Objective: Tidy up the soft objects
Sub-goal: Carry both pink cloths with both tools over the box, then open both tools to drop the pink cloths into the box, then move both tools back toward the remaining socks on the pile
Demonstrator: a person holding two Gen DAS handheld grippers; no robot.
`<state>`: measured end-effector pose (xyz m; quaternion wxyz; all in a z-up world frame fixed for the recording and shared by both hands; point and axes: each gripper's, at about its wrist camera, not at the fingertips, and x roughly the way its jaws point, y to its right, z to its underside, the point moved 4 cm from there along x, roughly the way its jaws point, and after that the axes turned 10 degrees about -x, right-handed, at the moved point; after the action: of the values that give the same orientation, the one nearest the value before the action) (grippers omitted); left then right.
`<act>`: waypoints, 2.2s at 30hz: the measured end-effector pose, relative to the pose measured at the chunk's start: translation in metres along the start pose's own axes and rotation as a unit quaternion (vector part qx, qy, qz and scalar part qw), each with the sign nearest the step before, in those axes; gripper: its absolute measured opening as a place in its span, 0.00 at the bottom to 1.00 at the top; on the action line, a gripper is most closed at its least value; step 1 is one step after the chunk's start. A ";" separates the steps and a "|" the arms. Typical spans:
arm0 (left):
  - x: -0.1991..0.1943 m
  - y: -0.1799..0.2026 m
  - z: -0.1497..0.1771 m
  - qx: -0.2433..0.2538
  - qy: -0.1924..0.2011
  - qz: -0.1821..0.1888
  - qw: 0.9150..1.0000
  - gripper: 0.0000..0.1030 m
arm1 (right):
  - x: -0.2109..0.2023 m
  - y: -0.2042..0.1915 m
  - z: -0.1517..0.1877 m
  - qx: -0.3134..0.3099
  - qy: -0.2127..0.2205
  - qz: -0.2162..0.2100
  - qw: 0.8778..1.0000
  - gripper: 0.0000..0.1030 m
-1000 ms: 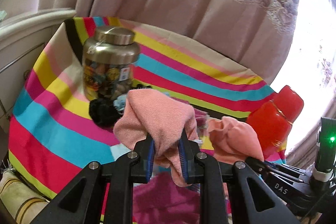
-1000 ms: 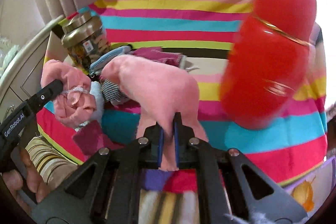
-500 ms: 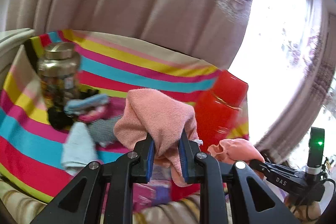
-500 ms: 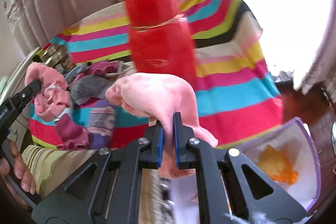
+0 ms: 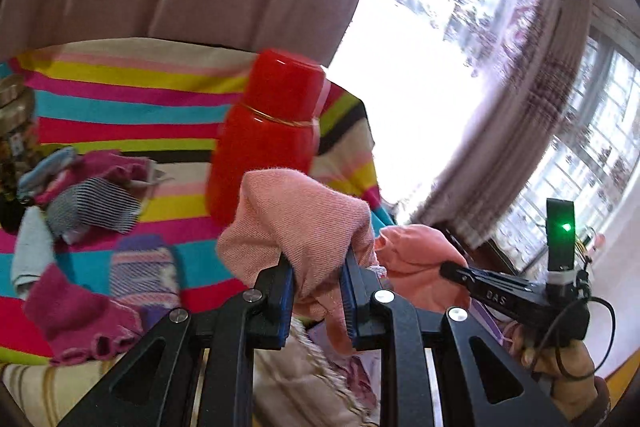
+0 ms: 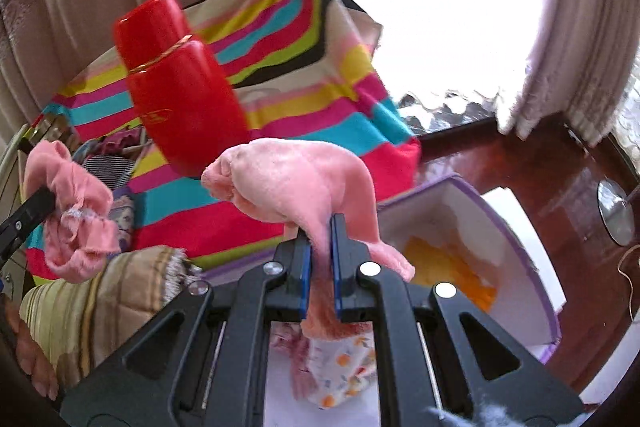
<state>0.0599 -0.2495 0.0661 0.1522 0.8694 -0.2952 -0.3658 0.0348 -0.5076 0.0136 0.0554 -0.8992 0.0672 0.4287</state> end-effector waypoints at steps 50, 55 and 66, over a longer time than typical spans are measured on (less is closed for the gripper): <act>-0.025 -0.097 -0.004 -0.072 -0.018 -0.057 0.996 0.56 | 0.014 -0.093 0.005 -0.052 -0.043 -0.069 0.995 0.66; -0.042 -0.142 -0.006 -0.111 -0.008 -0.093 0.989 0.56 | 0.023 -0.119 0.006 -0.068 -0.056 -0.089 0.992 0.66; -0.058 -0.228 0.003 -0.226 -0.022 -0.170 0.959 0.56 | 0.050 -0.181 0.001 -0.104 -0.085 -0.123 0.983 0.68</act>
<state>0.1171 -0.0361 -0.0139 0.2737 0.8416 -0.0566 -0.4621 0.0952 -0.3329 -0.0183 0.0193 -0.8616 -0.0937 0.4986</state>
